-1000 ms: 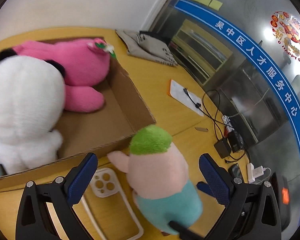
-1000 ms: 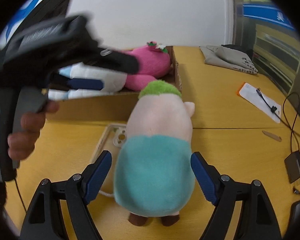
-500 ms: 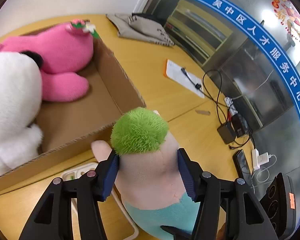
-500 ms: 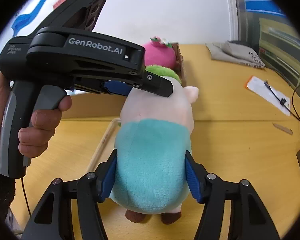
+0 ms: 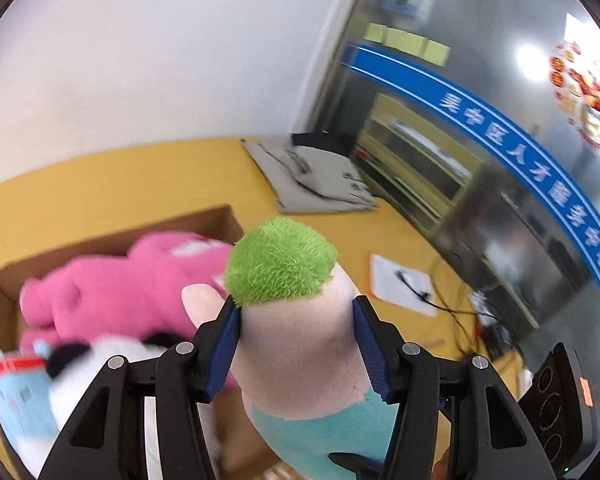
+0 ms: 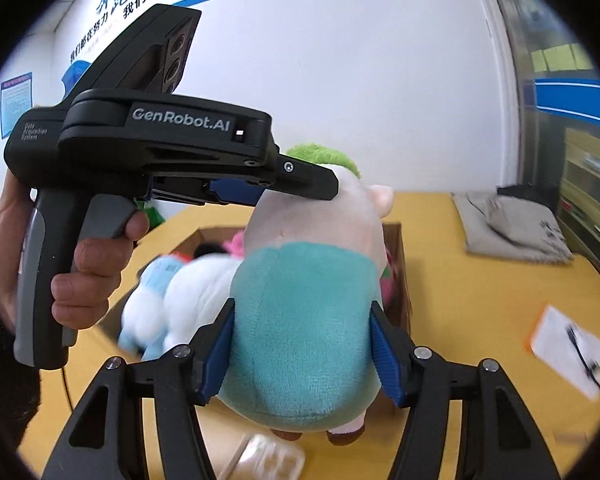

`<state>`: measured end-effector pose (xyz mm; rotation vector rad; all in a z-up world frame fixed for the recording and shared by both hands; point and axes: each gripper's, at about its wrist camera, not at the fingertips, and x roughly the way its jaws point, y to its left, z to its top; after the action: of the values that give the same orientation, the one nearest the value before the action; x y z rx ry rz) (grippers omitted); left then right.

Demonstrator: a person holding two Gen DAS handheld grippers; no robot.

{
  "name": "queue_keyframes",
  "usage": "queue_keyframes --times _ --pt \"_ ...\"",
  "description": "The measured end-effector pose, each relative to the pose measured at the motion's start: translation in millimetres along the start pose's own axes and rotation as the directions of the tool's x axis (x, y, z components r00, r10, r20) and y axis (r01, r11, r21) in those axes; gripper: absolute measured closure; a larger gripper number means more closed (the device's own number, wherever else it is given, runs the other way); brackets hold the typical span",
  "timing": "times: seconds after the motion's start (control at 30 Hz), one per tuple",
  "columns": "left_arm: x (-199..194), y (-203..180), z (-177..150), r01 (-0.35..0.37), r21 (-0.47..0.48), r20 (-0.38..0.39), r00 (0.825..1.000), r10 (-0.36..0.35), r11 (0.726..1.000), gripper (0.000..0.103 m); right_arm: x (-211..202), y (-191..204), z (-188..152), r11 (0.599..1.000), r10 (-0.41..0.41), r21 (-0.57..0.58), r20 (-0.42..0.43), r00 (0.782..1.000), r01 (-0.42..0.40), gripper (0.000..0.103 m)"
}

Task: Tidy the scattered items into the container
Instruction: 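Carry the pig with both grippers and lower it into the box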

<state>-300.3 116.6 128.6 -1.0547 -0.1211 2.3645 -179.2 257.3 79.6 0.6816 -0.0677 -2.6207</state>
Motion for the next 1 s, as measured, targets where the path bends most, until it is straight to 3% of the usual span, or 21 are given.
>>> queue_keyframes --times 0.1,0.23,0.47,0.63,0.87,0.93,1.0 --pt "36.7 21.2 3.2 -0.021 0.002 -0.056 0.998 0.022 1.0 0.043 38.8 -13.5 -4.0 1.0 0.018 0.021 -0.007 1.0 -0.018 0.042" --pt "73.5 33.7 -15.7 0.023 -0.007 -0.125 0.992 -0.024 1.0 0.043 66.8 -21.9 -31.9 1.0 -0.008 0.014 -0.091 0.996 0.01 0.042" --pt "100.4 13.3 -48.0 0.056 0.037 -0.191 0.98 -0.048 0.998 0.043 46.6 -32.1 -59.0 0.999 -0.011 0.05 -0.188 0.982 0.021 0.043" --pt "120.4 13.2 -54.3 0.041 0.032 -0.231 0.972 -0.032 0.999 0.041 58.1 -47.0 -59.5 0.995 -0.026 0.09 -0.272 0.962 0.052 0.042" --pt "137.2 10.6 -59.0 0.002 0.06 -0.248 0.969 0.013 0.998 0.033 58.4 -46.8 -59.3 0.993 -0.054 0.081 -0.314 0.948 0.083 0.042" --pt "130.7 9.0 -58.5 -0.006 0.053 -0.233 0.972 0.018 0.999 0.032 57.2 -47.6 -57.4 0.99 -0.062 0.102 -0.316 0.947 0.099 0.039" --pt "116.1 6.2 -58.2 -0.008 0.035 -0.195 0.981 0.015 0.999 0.031 48.7 -42.3 -54.3 0.988 -0.082 0.101 -0.297 0.951 0.116 0.025"
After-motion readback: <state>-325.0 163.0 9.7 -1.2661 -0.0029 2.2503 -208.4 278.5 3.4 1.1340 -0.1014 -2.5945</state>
